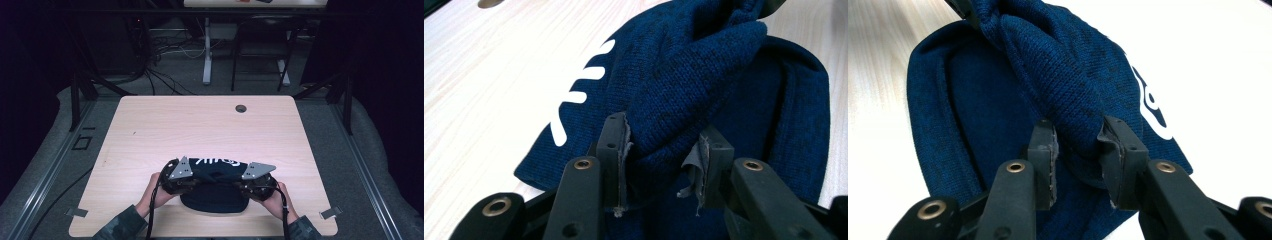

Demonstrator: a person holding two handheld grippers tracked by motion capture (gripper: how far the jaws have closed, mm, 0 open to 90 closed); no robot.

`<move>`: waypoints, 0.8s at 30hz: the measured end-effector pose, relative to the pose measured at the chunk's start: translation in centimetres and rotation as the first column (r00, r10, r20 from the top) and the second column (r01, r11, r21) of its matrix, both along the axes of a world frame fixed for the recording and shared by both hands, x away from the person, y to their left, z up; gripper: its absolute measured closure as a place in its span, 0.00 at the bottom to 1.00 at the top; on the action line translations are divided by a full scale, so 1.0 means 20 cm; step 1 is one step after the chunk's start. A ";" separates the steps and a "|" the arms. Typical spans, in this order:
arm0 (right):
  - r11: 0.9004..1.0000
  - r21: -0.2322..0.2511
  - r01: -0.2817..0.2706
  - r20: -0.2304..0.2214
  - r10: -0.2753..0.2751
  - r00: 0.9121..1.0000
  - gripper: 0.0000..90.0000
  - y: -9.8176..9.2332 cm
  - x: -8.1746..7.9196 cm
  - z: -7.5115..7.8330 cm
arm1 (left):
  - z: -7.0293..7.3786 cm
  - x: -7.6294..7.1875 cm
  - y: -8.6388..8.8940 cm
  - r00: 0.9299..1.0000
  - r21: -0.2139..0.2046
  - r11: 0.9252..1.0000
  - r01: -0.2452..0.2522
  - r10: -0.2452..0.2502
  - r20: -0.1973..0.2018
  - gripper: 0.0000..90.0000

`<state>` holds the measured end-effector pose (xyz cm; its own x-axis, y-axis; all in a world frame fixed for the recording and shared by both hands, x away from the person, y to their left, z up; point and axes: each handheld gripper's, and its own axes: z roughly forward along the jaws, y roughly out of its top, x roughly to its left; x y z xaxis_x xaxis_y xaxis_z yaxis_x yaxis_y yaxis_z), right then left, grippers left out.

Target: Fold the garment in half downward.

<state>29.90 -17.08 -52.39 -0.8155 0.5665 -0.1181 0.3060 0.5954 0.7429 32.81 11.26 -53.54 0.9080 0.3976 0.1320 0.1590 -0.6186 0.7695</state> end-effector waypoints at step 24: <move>0.999 -0.049 -0.003 -0.023 0.002 1.000 0.76 0.02 -0.01 -0.07 | -0.07 -0.01 -0.01 0.999 0.050 0.999 -0.018 0.020 -0.035 0.71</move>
